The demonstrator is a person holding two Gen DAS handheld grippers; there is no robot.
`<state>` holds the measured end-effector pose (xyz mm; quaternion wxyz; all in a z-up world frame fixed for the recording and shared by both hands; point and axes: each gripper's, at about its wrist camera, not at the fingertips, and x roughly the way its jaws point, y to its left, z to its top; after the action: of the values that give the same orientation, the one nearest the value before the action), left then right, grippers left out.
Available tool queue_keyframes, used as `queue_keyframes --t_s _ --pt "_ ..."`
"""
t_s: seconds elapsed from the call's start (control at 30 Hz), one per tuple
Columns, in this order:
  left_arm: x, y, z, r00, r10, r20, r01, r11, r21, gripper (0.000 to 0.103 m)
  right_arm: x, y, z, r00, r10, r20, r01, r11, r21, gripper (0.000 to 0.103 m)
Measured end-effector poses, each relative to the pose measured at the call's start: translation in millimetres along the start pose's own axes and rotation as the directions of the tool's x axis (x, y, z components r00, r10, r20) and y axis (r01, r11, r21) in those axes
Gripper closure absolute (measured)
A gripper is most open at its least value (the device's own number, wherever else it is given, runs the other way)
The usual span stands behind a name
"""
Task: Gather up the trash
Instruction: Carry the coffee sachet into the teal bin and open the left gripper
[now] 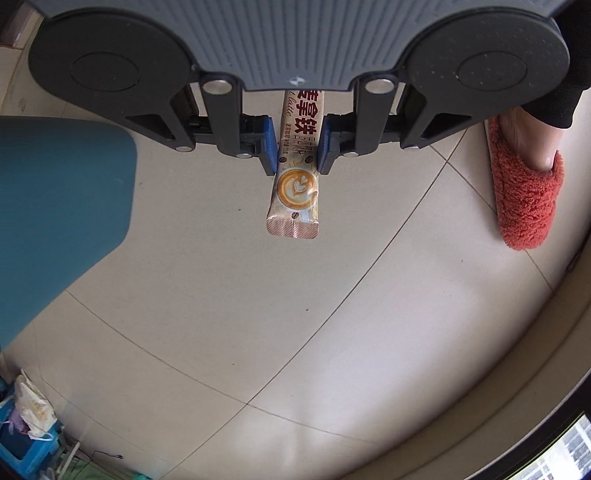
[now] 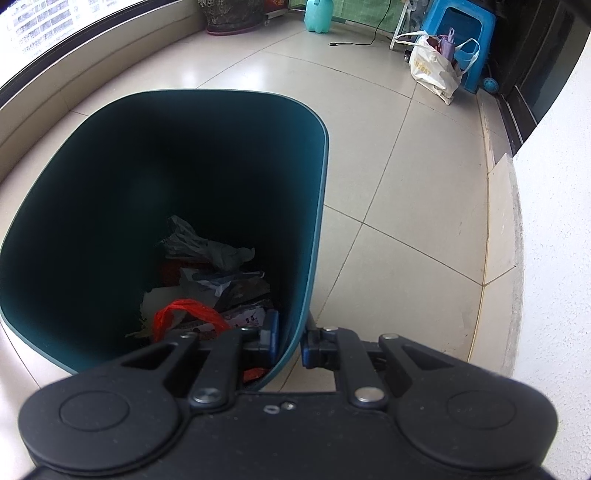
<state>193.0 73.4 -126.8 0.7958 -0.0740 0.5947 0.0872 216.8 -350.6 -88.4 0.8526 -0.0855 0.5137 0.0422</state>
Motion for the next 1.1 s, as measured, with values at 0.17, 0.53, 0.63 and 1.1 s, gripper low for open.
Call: queue_keyframes --t_s 0.17,0.53,0.63,1.1 --pt "-55.0 -49.8 6.0 0.994 -0.089 0.058 0.083 0.991 0.105 0.081 0.3 -0.1 -0.4 1.000 0.000 0.000 0.000 1.000 0.000 0.092" --pt "-134.8 -149.6 33.3 0.958 -0.230 0.169 0.171 0.937 0.304 0.081 -1.2 -2.6 1.7 1.000 0.024 0.006 -0.024 0.999 0.025 0.092" --pt "-142.9 -175.1 41.8 0.948 -0.257 0.186 0.184 0.923 0.337 0.081 -6.3 -6.2 2.2 0.999 0.035 0.021 -0.036 0.999 0.038 0.092" --pt "-77.5 -282.5 60.5 0.976 -0.197 0.092 0.141 0.895 0.423 0.081 -29.1 -16.3 0.6 0.993 0.064 0.095 -0.070 0.996 0.059 0.097"
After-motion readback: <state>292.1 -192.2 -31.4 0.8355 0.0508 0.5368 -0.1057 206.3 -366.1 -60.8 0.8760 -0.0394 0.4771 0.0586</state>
